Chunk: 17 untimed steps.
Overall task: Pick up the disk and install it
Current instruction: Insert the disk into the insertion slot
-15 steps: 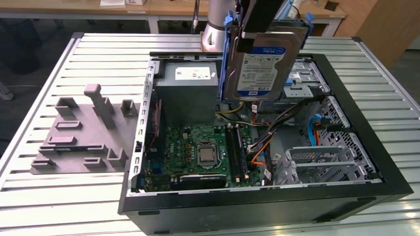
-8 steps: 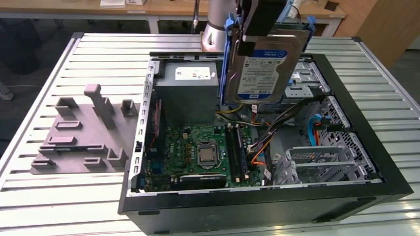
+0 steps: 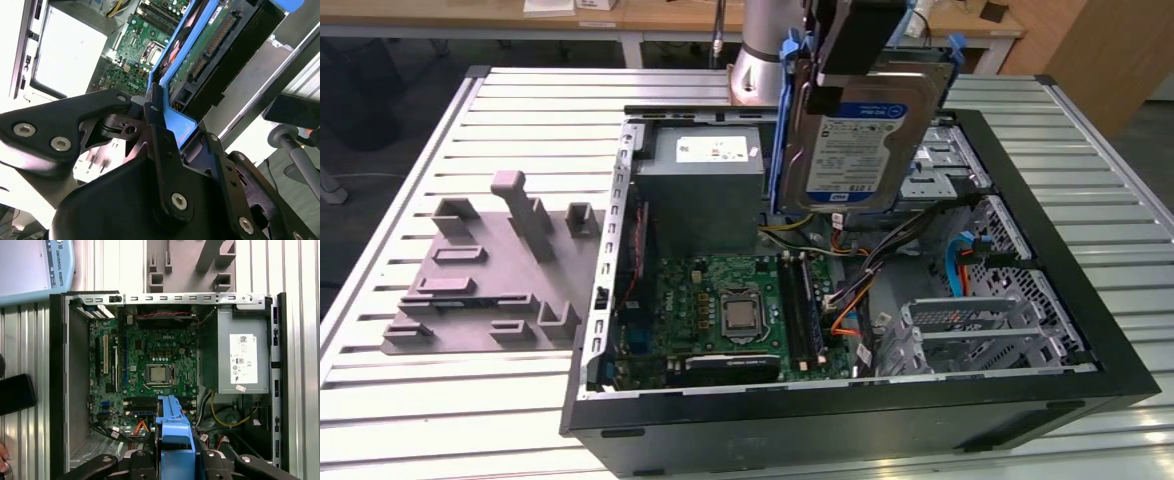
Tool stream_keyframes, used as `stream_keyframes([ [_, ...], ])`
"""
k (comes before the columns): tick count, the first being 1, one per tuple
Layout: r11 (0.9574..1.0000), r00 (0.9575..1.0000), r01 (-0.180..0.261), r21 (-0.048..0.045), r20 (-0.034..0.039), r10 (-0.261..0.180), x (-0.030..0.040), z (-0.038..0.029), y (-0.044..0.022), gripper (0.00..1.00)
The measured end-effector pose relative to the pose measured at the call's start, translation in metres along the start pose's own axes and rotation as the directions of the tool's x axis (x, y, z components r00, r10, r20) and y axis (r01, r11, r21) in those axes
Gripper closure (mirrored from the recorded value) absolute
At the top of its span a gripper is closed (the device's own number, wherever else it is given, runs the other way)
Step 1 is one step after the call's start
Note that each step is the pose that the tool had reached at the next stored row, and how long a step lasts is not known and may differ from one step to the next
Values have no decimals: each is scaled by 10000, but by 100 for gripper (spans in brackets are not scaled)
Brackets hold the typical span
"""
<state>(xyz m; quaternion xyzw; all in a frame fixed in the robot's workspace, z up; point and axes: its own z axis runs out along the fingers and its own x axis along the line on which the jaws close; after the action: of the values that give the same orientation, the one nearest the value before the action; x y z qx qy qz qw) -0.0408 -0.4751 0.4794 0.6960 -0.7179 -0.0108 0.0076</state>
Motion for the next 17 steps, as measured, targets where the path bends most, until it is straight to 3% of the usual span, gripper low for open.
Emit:
stream_keyframes([
  [4,10000,10000,-1,-4,-4,1,14,8,-42,64],
  [17,10000,10000,-1,-3,-2,1,289,42,-53,64],
])
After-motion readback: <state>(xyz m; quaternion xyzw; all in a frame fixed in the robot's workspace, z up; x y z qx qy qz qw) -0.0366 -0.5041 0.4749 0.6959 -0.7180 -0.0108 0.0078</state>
